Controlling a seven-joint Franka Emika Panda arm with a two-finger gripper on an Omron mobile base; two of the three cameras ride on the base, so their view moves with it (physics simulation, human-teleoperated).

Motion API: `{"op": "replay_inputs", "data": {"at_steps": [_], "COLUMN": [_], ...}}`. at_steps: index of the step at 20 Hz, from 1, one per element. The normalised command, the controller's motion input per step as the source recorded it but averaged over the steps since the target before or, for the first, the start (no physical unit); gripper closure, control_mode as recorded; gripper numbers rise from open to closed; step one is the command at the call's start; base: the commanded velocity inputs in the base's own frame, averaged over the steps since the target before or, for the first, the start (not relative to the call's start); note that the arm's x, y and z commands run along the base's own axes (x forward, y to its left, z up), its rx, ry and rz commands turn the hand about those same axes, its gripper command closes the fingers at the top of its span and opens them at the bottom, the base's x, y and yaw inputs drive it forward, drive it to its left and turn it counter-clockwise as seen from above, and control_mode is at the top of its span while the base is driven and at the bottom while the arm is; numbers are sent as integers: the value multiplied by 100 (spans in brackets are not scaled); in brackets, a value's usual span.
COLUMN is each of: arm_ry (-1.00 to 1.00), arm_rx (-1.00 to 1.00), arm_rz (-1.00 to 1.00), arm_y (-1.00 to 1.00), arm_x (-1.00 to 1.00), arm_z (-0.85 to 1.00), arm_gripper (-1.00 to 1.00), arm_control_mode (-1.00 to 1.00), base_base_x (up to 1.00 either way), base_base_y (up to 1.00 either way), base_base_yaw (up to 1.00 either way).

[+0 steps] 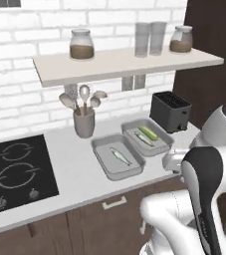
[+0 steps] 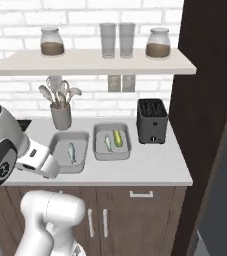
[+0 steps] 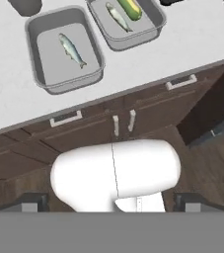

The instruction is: Place one corn and one fish in each tupperware on the nearby counter, to pack two identical lunches.

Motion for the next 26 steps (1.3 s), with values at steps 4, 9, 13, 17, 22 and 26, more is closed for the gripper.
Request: {"op": "replay_inputs", "data": {"at_steps": [4, 9, 13, 17, 22, 26], "arm_ry": [0, 0, 0, 0, 0, 0], "arm_rx": [0, 0, 0, 0, 0, 0], "arm_rz": [0, 0, 0, 0, 0, 0], "arm_y": [0, 0, 0, 0, 0, 0], "arm_x": [0, 0, 0, 0, 0, 0], "arm_z": [0, 0, 0, 0, 0, 0], "arm_gripper": [-100, -100, -100, -100, -100, -100], "arm_control_mode": [100, 100, 100, 100, 100, 100], "base_base_x": [-53, -34, -6, 0, 0, 0], "base_base_y": [2, -11, -74, -91, -81, -83], "base_base_yaw": [-82, -77, -66, -68, -72, -73]}}
